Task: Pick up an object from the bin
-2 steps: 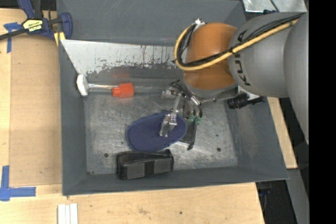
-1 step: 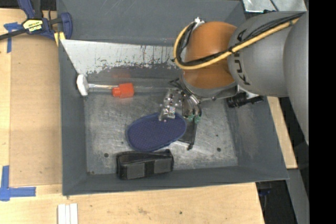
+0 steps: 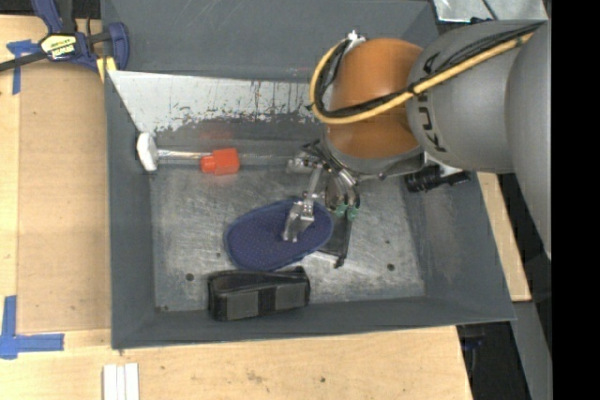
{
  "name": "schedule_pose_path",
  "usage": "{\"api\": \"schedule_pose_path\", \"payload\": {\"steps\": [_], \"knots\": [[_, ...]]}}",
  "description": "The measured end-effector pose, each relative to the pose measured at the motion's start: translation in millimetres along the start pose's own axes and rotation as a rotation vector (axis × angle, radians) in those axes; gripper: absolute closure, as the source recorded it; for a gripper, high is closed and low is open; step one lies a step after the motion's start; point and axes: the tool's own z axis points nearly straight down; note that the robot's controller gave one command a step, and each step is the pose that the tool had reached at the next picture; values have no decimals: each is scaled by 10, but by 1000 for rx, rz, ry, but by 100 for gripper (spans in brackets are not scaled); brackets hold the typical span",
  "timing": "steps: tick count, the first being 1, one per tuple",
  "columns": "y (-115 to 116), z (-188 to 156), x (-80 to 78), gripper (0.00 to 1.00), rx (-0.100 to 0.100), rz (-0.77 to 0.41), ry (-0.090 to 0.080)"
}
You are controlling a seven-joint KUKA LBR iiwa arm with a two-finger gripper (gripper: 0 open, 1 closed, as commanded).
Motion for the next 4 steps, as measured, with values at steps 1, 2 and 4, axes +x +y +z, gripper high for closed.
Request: {"api": "schedule_pose_path", "payload": {"steps": [1, 2, 4], "knots": [[123, 27, 216, 0, 0, -176, 2], [-106, 410, 50, 0, -5, -348, 6], [-120, 436, 156, 100, -5, -664, -16]]}}
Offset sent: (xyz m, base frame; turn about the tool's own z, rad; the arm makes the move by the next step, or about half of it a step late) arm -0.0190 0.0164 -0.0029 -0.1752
